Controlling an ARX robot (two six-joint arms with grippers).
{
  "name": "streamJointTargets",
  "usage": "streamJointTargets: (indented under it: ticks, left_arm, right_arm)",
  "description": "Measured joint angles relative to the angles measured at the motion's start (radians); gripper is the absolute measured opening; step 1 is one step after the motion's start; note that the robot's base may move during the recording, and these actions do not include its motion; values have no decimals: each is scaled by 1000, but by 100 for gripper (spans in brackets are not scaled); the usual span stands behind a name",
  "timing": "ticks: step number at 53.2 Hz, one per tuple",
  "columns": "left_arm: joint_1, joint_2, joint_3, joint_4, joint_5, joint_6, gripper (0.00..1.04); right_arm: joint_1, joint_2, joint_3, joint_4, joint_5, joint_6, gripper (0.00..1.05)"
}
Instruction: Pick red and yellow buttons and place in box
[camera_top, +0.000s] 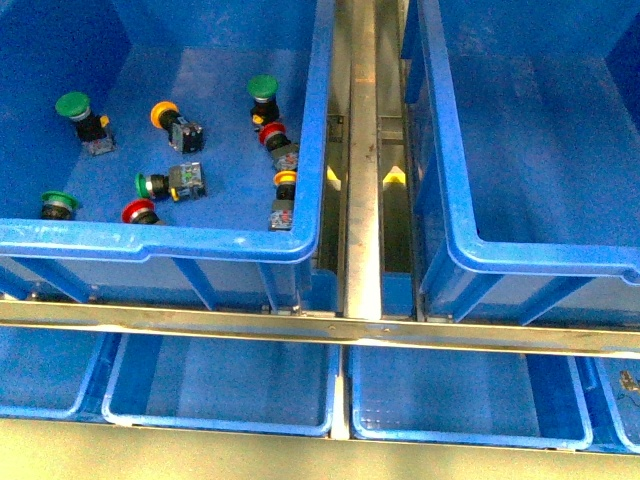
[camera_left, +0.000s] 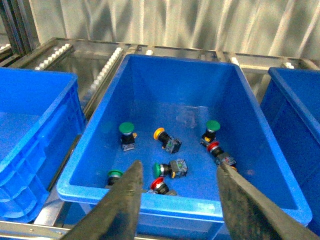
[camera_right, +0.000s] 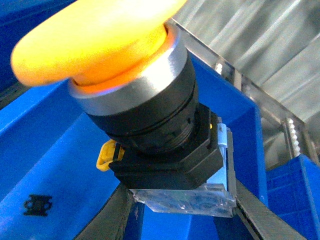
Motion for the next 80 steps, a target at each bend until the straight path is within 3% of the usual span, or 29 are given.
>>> streamJointTargets:
  ticks: [8,18,20,24,80]
  left_arm:
    - [119,-49,0,-45,112,11,2]
    - [253,-76,0,-78,253,18,3]
    - [323,-80,0,-87,349,21,3]
    - [397,-82,0,-92,375,21,3]
    - [408,-84,0,-92,393,22,3]
  right_arm:
    - [-13,-19,-1,-23,-19,7,31]
    - [-48,-42,-1,-48,-21,29,31]
    - [-53,-44,-1,-52,-23,31,31]
    - [-65,-49,-1,-54,-27,35,31]
    - [-88,-67,-23,-33,-42,61,31]
